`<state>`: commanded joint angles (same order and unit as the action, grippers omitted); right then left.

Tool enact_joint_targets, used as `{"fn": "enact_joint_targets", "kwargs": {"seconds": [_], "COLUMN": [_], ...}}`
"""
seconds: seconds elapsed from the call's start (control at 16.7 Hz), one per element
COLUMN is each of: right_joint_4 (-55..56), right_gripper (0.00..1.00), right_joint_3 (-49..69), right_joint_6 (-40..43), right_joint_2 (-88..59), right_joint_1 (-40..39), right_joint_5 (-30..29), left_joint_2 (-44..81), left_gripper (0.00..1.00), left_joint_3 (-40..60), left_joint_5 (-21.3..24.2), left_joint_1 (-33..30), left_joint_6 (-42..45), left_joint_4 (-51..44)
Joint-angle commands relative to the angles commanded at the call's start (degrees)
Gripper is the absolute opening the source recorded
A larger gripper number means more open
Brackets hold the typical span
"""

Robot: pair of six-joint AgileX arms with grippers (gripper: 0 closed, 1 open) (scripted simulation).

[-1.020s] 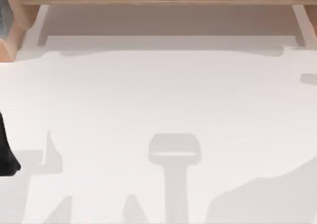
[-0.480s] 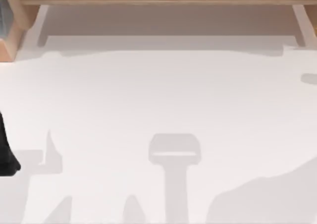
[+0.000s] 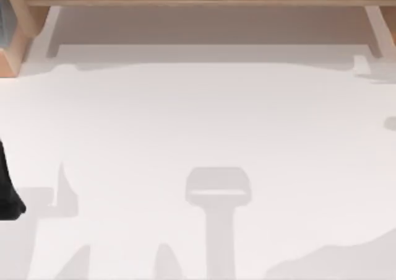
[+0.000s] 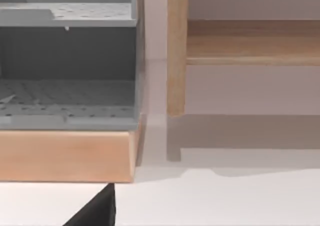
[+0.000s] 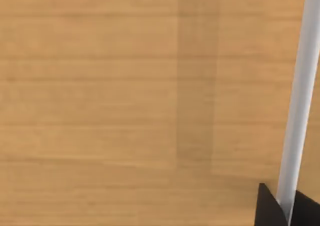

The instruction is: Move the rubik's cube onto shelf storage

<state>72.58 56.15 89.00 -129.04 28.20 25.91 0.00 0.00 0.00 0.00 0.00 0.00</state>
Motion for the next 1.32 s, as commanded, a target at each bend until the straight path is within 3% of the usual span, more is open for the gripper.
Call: {"fn": "enact_joint_targets", "kwargs": {"seconds": [0.48,0.96,1.32], "right_joint_4": [2.2,9.7,10.5], "right_gripper": [0.00,0.00,0.00], "right_joint_3": [-3.2,-15.9,-17.0], "right_joint_6": [0.0,0.0,0.0], "right_joint_2": [1.3,6.5,6.7], "right_joint_1": [1.0,5.6,6.1], "right_joint_5": [0.8,5.6,6.3], "left_joint_2": [0.0,0.0,0.0], "left_gripper": [1.00,1.00,1.00], "left_joint_3": [0.0,0.0,0.0], "left_joint_5": [0.0,0.0,0.0], "left_joint_1": [0.0,0.0,0.0], "left_joint_6": [0.0,0.0,0.0], "left_joint_4": [0.0,0.0,0.0]}}
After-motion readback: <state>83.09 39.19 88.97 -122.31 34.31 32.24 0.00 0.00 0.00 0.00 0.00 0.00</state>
